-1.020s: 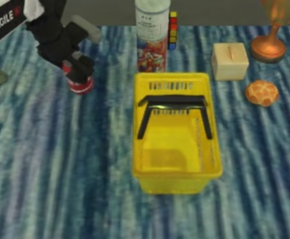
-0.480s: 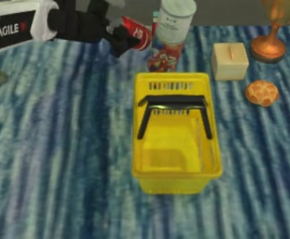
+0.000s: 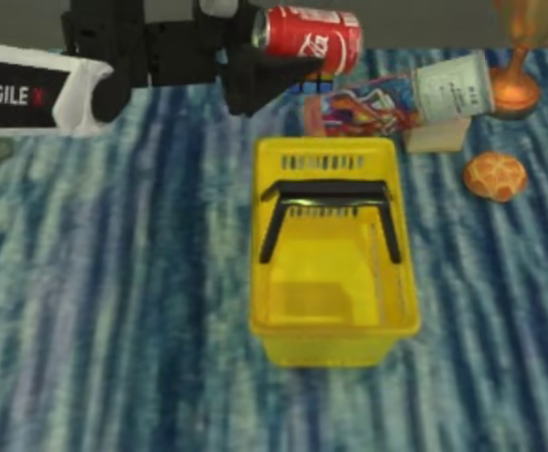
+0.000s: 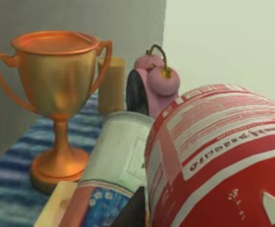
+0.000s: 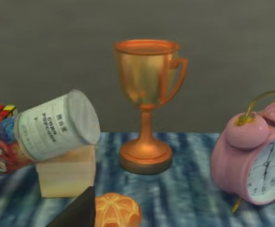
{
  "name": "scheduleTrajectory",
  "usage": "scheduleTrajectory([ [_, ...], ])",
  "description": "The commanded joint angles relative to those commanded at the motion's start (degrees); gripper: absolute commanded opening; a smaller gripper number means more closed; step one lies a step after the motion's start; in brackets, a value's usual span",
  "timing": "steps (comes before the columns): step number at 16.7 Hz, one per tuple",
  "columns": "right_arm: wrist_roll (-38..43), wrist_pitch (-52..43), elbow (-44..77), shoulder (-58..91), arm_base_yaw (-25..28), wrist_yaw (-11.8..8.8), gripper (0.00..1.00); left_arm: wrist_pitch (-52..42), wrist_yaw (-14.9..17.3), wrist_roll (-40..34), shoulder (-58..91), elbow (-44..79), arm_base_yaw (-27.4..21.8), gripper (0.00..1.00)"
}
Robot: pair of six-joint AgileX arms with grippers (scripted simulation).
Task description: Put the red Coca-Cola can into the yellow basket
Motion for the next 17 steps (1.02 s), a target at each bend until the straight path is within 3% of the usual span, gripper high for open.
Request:
scheduleTrajectory([
  [3, 0.00, 0.00, 0.00, 0.00, 0.00, 0.00, 1.00, 8.60, 6.08, -3.03, -3.12, -5.54, -0.78, 0.00],
  [5, 0.00, 0.00, 0.00, 0.00, 0.00, 0.00, 1.00, 11.28, 8.15, -4.02, -4.21, -7.40, -1.06, 0.00],
  [12, 0.00, 0.00, 0.00, 0.00, 0.00, 0.00, 1.00, 12.56, 8.51, -4.09, -3.22, -7.68, -0.76, 0.00],
  [17, 0.00, 0.00, 0.00, 0.00, 0.00, 0.00, 1.00, 24.32, 8.58, -4.27, 5.57, -9.46, 0.03, 0.00],
])
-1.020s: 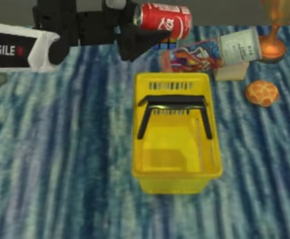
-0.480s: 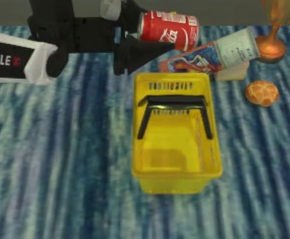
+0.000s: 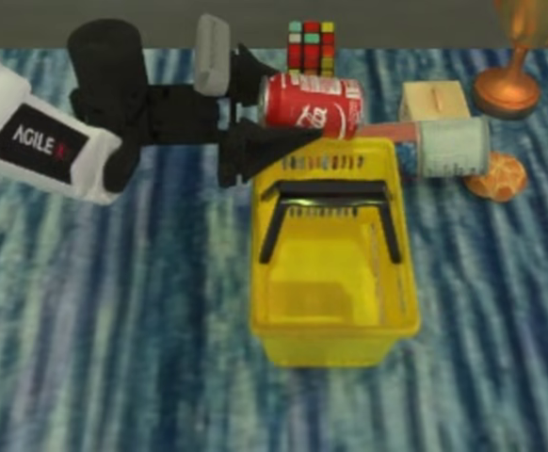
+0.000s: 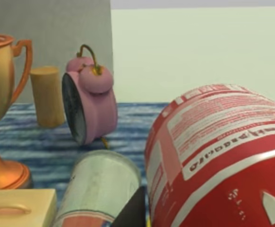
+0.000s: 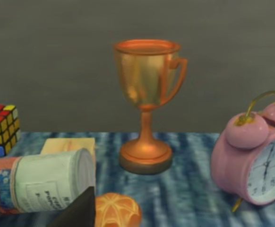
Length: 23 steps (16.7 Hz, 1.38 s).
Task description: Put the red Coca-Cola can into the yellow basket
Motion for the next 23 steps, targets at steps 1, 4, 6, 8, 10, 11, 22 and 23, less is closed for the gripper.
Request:
scheduleTrajectory([
  [1, 0.00, 0.00, 0.00, 0.00, 0.00, 0.00, 1.00, 2.29, 0.02, -0.07, 1.84, -0.47, 0.12, 0.00],
  [4, 0.00, 0.00, 0.00, 0.00, 0.00, 0.00, 1.00, 5.51, 0.01, -0.22, 4.77, -1.36, 0.33, 0.00],
  [6, 0.00, 0.00, 0.00, 0.00, 0.00, 0.00, 1.00, 5.53, 0.01, -0.22, 4.79, -1.37, 0.34, 0.00],
  [8, 0.00, 0.00, 0.00, 0.00, 0.00, 0.00, 1.00, 5.53, 0.01, -0.22, 4.79, -1.37, 0.34, 0.08],
  [10, 0.00, 0.00, 0.00, 0.00, 0.00, 0.00, 1.00, 5.53, 0.01, -0.22, 4.79, -1.37, 0.34, 0.23],
  [11, 0.00, 0.00, 0.00, 0.00, 0.00, 0.00, 1.00, 5.53, 0.01, -0.22, 4.79, -1.37, 0.34, 0.30],
  [22, 0.00, 0.00, 0.00, 0.00, 0.00, 0.00, 1.00, 5.53, 0.01, -0.22, 4.79, -1.37, 0.34, 1.00],
  [23, 0.00, 0.00, 0.00, 0.00, 0.00, 0.00, 1.00, 5.53, 0.01, -0.22, 4.79, -1.37, 0.34, 1.00],
])
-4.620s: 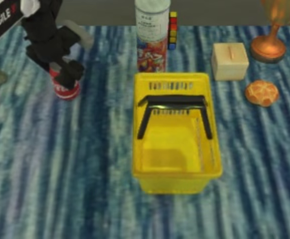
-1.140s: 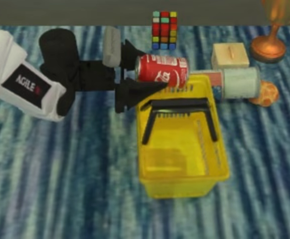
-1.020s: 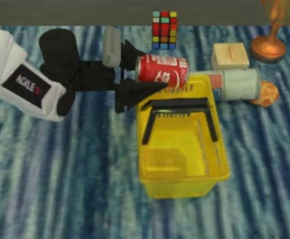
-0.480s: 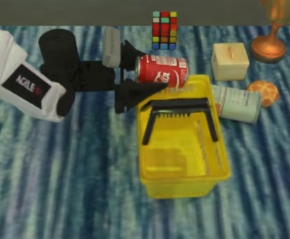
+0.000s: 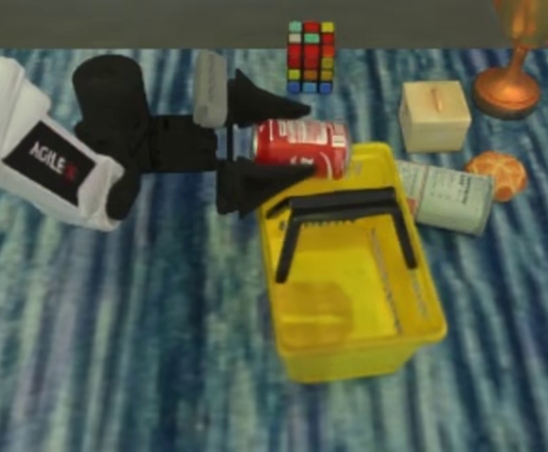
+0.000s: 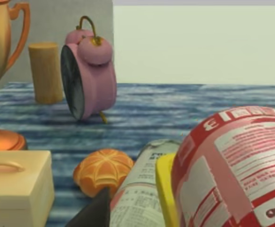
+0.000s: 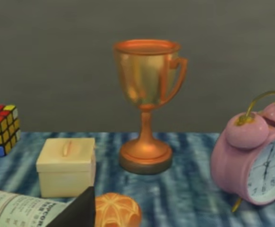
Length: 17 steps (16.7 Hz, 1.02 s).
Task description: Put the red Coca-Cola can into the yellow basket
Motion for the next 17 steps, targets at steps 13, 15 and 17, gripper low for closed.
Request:
scheduleTrajectory([
  [13, -6.60, -8.83, 11.40, 11.47, 4.96, -0.79, 1.00, -6.34, -6.90, -1.27, -12.07, -6.61, 1.21, 1.00],
  [15, -10.75, -14.52, 19.29, 19.61, 7.74, -0.90, 1.00, -10.38, -11.68, -1.90, -20.32, -11.00, 2.44, 1.00],
  [17, -15.50, -21.13, 28.66, 29.57, 10.78, -0.85, 1.00, -15.16, -17.46, -2.53, -30.31, -16.22, 4.10, 1.00],
])
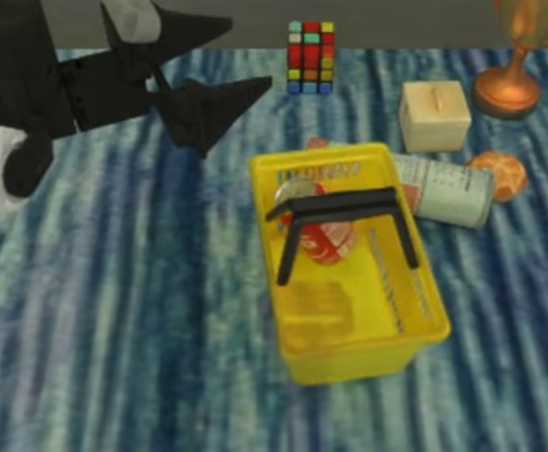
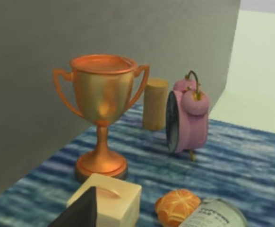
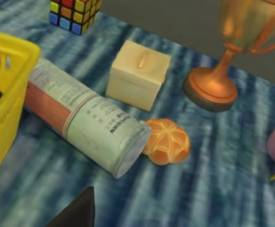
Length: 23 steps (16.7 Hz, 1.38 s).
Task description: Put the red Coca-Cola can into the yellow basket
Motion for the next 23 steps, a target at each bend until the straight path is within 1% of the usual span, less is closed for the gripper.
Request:
scheduleTrajectory([
  [4, -10.56, -14.86, 21.65, 23.34, 6.50, 0.42, 1.00, -10.96, -13.09, -0.92, -23.37, -12.23, 3.85, 1.00],
  [9, -24.06, -33.91, 50.35, 53.89, 14.74, 1.04, 1.00, -25.11, -29.81, -1.33, -56.29, -28.65, 8.48, 1.00],
  [12, -31.31, -44.04, 65.81, 70.34, 19.28, 1.24, 1.00, -32.85, -38.92, -1.08, -75.09, -37.98, 10.79, 1.00],
  [14, -35.53, -49.89, 74.63, 79.87, 21.99, 1.28, 1.00, -37.41, -44.30, -0.75, -85.86, -43.63, 11.98, 1.00],
  [17, -40.47, -56.64, 84.61, 90.75, 25.25, 1.21, 1.00, -42.84, -50.83, -0.24, -97.95, -50.57, 13.20, 1.00],
  [19, -42.66, -59.58, 88.84, 95.29, 26.74, 1.12, 1.00, -45.28, -53.77, 0.07, -102.87, -53.74, 13.69, 1.00],
  [21, -43.80, -61.11, 90.97, 97.57, 27.54, 1.05, 1.00, -46.60, -55.35, 0.27, -105.36, -55.46, 13.95, 1.00],
  [23, -43.96, -61.32, 91.25, 97.88, 27.65, 1.04, 1.00, -46.79, -55.58, 0.30, -105.71, -55.71, 13.99, 1.00],
])
